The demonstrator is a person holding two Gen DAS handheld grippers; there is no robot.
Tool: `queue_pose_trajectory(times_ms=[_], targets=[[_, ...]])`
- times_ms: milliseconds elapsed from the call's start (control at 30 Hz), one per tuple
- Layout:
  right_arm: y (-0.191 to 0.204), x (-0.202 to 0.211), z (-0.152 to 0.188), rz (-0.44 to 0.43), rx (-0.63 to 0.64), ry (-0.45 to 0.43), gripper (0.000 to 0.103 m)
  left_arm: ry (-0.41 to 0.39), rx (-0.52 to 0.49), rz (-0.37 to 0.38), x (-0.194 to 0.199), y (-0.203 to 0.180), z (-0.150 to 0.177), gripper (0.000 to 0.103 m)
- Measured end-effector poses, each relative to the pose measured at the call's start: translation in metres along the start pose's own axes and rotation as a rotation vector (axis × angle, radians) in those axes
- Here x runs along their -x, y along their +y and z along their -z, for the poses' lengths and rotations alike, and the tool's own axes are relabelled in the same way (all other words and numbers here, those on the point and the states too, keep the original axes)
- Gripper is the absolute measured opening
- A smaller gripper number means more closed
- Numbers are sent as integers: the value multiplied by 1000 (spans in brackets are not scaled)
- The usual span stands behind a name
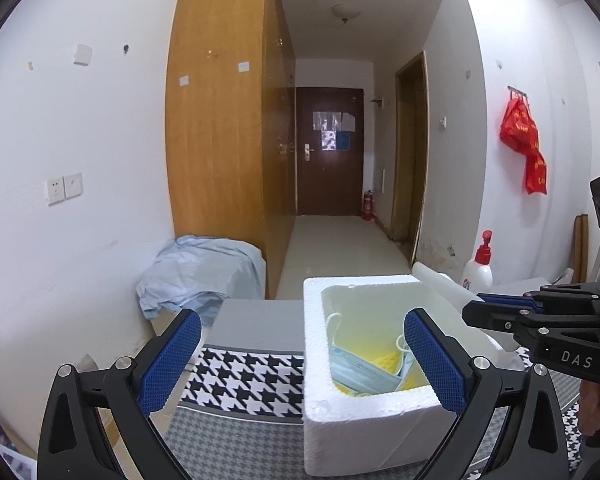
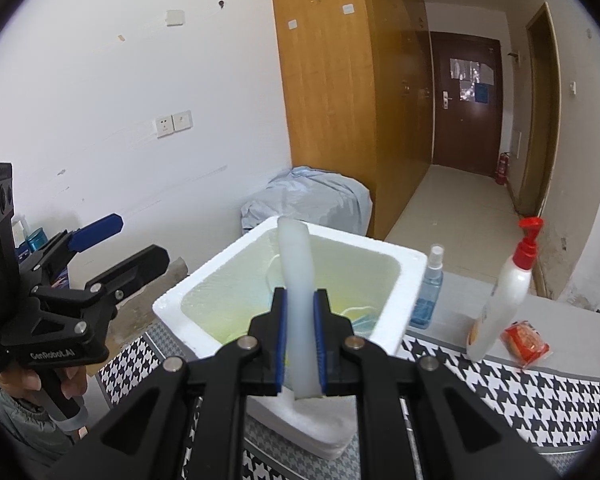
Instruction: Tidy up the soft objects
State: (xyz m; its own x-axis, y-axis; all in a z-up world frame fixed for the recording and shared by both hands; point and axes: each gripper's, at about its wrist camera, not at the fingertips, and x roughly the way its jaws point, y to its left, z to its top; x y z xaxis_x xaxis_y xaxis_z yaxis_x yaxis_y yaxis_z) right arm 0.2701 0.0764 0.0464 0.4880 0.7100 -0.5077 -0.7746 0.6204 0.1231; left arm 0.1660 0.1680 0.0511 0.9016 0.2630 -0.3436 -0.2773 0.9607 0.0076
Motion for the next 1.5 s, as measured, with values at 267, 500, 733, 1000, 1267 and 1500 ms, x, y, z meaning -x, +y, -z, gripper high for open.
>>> queue_pose_trajectory(times_ms=[267,500,733,1000,1267,1500], targets=[[4,-7,-2,-5,13,13,15,-17,17,-18,10,9,0,102],[7,-11,-3,-18,27,25,15,-17,21,-36,15,14,2,102],[2,-11,-4,10,4,12,59,-16,17,-43,17,14,1,102],[1,-6,-6,8,-2,7,86,-11,10,-48,15,12,1,102],[-2,9,-6,24,-8,-27,102,-17,0,-40,22,4,-1,102],[-1,29,-1,42,-16,-54,102,-25,-6,-33,33,-8,-6,102]])
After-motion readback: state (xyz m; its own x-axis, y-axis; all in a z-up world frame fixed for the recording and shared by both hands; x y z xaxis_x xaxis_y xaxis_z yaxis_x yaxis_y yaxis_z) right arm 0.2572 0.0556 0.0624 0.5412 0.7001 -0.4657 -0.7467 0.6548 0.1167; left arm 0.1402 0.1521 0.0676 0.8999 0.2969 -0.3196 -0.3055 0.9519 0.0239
